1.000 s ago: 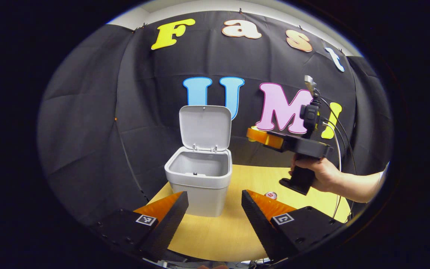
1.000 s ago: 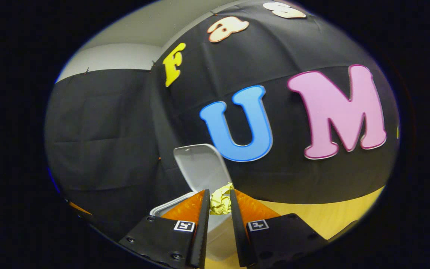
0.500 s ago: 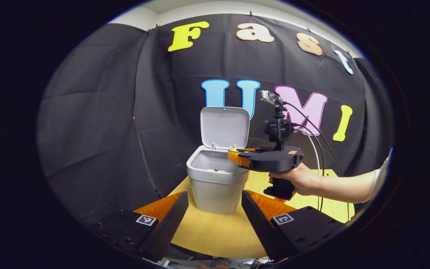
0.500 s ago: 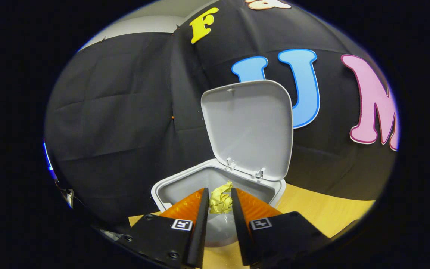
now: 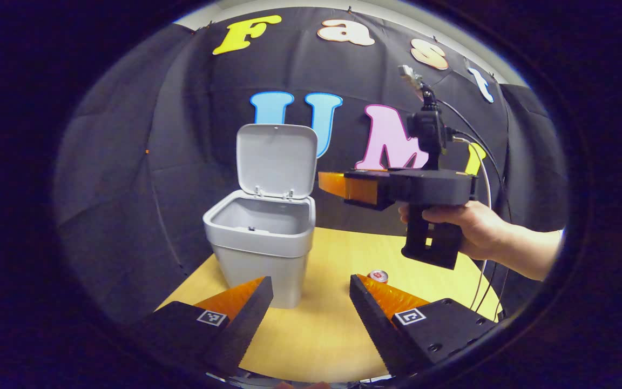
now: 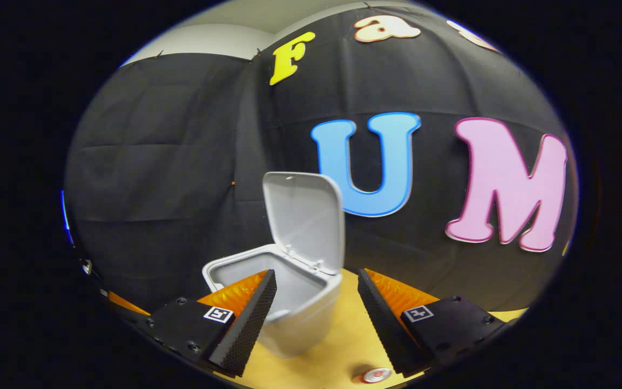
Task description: Press the lid of the desktop garbage bin to open it, pick up the crumpled paper on the desktop and throw it into the bin, then pick up the pop can on the desktop and drop it into the bin, and finally close the garbage bin lid.
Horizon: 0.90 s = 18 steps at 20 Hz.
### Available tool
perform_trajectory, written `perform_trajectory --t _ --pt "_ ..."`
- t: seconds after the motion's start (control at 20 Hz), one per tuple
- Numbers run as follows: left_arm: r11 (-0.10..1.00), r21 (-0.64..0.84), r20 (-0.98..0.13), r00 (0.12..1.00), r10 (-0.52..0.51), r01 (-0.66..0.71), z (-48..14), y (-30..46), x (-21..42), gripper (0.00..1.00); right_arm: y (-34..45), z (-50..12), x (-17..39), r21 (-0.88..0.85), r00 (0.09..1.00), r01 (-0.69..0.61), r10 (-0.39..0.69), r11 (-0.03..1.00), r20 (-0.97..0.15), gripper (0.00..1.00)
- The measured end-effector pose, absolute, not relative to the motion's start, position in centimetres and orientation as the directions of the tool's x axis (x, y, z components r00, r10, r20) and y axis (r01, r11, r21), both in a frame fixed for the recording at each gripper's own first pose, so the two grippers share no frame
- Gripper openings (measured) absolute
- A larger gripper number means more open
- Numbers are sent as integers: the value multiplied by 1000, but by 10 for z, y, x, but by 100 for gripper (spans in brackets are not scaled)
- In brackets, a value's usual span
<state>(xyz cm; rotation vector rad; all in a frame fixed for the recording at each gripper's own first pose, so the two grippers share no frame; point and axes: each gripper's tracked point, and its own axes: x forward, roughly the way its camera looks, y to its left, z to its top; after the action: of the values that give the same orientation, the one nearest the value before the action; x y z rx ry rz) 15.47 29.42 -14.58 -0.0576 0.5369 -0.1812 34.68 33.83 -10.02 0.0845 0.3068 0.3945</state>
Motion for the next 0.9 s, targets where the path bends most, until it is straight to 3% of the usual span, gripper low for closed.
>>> perform_trajectory --t 0.15,0.3,0.65,0.9 --pt "945 -152 -528 784 -326 290 -187 239 174 97 268 -96 329 106 914 -256 276 961 -298 97" --pt "915 -193 -594 699 -397 355 -238 199 189 97 206 -93 312 47 938 -143 151 989 -311 97" --pt "883 -168 -691 587 -423 438 -323 146 221 97 101 -97 258 -5 929 82 -78 997 -361 97" --pt "858 -194 -715 530 -456 476 -363 117 238 97 77 -102 235 -13 914 150 -143 989 -380 97"
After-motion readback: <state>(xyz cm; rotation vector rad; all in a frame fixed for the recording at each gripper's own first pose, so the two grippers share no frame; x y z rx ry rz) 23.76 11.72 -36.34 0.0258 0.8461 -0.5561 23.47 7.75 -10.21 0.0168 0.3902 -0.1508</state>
